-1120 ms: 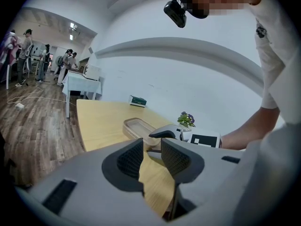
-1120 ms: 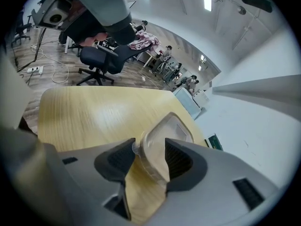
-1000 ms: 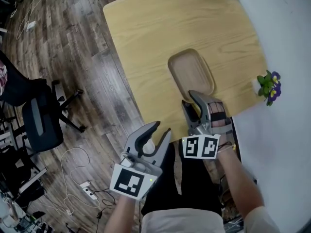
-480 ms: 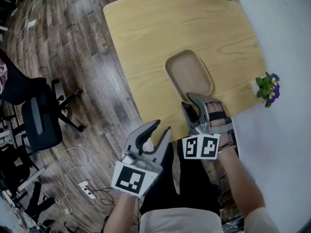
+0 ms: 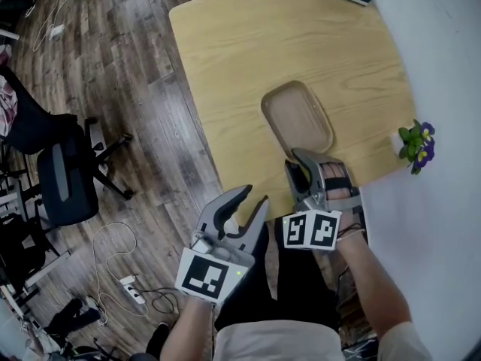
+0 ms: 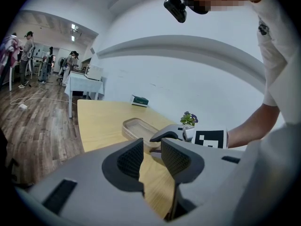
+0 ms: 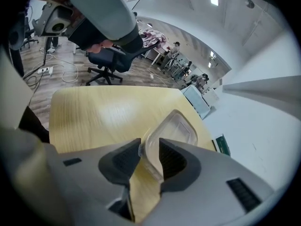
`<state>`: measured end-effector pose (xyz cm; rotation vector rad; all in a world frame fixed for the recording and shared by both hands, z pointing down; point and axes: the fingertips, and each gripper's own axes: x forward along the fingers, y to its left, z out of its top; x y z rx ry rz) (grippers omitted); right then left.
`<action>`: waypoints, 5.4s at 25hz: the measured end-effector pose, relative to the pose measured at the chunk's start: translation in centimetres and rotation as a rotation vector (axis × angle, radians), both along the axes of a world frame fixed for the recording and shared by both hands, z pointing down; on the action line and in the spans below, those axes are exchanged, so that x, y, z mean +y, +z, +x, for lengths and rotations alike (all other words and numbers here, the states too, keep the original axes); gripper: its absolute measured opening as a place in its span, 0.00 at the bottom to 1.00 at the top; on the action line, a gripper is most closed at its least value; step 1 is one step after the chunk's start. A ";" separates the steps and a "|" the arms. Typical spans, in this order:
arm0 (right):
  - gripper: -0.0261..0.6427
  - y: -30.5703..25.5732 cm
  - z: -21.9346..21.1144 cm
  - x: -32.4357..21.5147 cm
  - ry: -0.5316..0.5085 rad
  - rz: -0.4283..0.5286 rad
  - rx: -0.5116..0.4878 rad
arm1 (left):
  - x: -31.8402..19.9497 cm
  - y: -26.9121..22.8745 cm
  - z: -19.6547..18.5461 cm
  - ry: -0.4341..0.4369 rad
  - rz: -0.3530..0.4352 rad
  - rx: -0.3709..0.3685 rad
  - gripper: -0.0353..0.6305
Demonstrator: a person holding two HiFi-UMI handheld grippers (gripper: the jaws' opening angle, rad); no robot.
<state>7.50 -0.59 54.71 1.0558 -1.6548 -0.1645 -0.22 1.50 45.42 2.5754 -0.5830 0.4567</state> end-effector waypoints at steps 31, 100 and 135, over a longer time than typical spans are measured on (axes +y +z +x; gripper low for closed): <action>0.12 -0.9 -0.6 0.3 -0.031 -0.495 -0.394 | -2.6 -0.7 1.6 -0.218 -0.024 -0.009 0.21; 0.07 -5.2 0.1 -0.4 0.040 -0.800 -0.981 | -2.0 5.5 7.5 -0.176 -0.048 0.045 0.29; 0.07 -5.4 -0.9 -0.3 0.064 -0.817 -0.967 | -2.0 8.5 8.4 -0.167 0.302 -0.309 0.40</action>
